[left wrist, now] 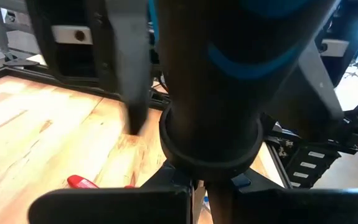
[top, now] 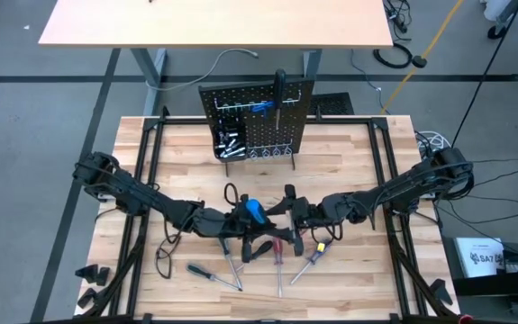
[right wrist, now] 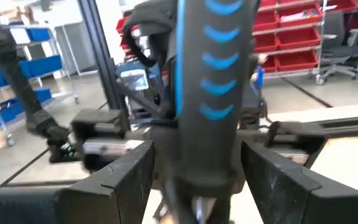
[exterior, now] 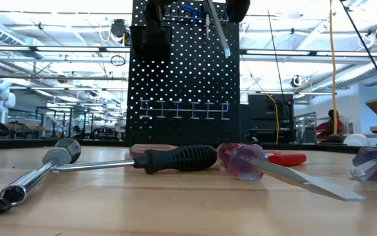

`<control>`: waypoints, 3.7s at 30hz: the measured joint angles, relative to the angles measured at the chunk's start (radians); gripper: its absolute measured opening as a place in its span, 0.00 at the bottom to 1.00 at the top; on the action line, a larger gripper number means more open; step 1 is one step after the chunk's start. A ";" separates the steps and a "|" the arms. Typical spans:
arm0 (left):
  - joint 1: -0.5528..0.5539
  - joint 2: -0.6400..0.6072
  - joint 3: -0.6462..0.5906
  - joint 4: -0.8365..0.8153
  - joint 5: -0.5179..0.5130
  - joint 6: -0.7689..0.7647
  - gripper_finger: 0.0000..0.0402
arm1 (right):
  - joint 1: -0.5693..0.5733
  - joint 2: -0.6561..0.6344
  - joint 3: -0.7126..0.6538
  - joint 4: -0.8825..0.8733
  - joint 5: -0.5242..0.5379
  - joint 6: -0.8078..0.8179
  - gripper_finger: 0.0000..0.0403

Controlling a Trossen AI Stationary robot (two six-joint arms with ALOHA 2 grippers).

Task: Hang tools onto peg board
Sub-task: Hang the blue-black screwdriver on the pegboard

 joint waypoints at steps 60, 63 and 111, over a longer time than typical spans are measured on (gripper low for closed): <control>-0.196 -0.206 -0.033 -0.468 -0.334 0.080 0.42 | 0.083 -0.321 0.105 -0.327 0.716 -0.223 0.27; -0.234 -0.207 -0.057 -0.426 -0.436 0.080 0.42 | 0.045 -0.321 0.105 -0.218 0.718 -0.271 0.27; -0.287 -0.207 -0.062 -0.414 -0.505 0.158 0.42 | -0.464 -0.079 0.525 -0.476 0.676 -0.229 0.27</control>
